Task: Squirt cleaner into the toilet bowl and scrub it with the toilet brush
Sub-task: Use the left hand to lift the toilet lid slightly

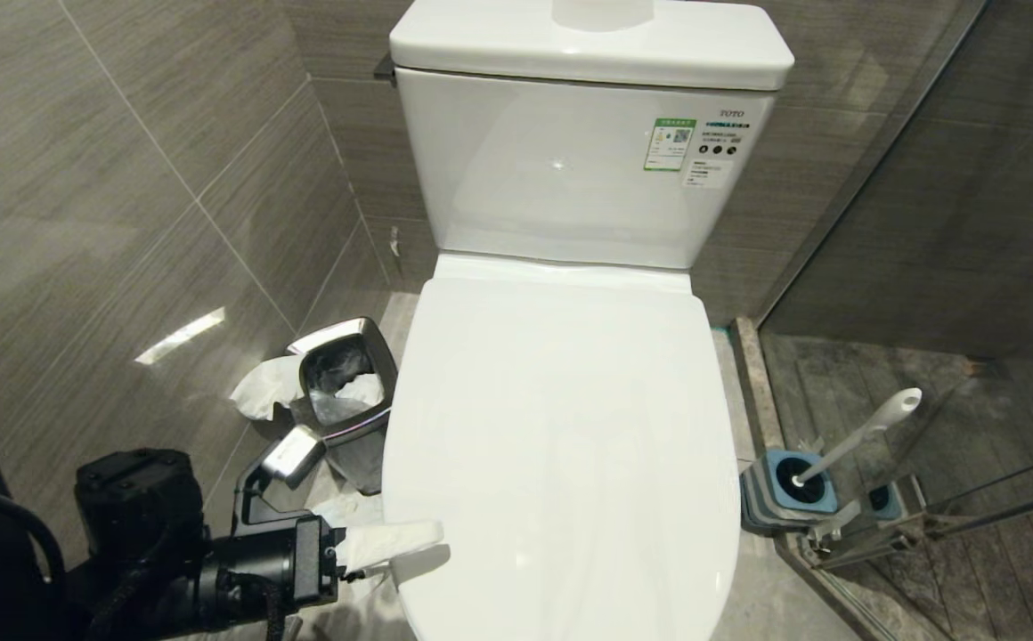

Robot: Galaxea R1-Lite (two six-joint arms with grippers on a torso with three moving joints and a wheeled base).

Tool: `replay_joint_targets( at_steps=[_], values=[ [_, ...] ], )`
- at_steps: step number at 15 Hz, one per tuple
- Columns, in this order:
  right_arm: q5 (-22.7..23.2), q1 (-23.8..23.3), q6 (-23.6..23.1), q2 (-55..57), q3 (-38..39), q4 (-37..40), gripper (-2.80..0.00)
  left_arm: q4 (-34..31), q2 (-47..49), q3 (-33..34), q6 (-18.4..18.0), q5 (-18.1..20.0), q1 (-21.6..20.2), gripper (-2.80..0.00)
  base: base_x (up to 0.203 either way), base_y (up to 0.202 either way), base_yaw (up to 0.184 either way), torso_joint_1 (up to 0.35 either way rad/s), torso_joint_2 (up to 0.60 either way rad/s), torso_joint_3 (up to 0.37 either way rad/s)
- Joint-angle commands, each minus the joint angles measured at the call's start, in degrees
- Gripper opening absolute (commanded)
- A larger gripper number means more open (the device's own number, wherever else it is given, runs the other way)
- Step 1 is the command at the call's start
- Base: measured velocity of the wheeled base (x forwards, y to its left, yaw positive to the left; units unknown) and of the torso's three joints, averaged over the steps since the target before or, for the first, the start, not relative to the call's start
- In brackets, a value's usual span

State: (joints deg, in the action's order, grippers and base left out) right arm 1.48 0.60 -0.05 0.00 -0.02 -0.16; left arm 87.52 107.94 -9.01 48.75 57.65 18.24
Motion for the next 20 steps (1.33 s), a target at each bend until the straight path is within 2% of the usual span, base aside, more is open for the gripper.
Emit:
replay_joint_targets(
  at_steps=[1,11,15,18,20],
  values=[
    [0.02,0.02,-0.04,0.0,0.02,-0.02,-2.8,0.15,-2.87,1.15,1.0,0.54,0.96,0.0,0.0,0.0,0.0,0.0,0.0,0.0],
    [0.02,0.02,-0.04,0.0,0.02,-0.02,-2.8,0.15,-7.34,0.58,0.01,0.61,1.8,0.0,0.0,0.0,0.0,0.0,0.0,0.0],
    [0.02,0.02,-0.04,0.0,0.02,-0.02,-2.8,0.15,-8.34,0.33,-1.9,0.53,1.9,0.0,0.0,0.0,0.0,0.0,-0.01,0.001],
    [0.02,0.02,-0.04,0.0,-0.06,-0.02,-2.8,0.15,-9.18,-1.79,-2.14,0.53,1.89,0.0,0.0,0.0,0.0,0.0,0.0,0.0],
    [0.02,0.02,-0.04,0.0,0.02,-0.02,-2.8,0.15,-9.89,-4.52,-3.83,0.52,1.95,0.0,0.0,0.0,0.0,0.0,0.0,0.0]
  ],
)
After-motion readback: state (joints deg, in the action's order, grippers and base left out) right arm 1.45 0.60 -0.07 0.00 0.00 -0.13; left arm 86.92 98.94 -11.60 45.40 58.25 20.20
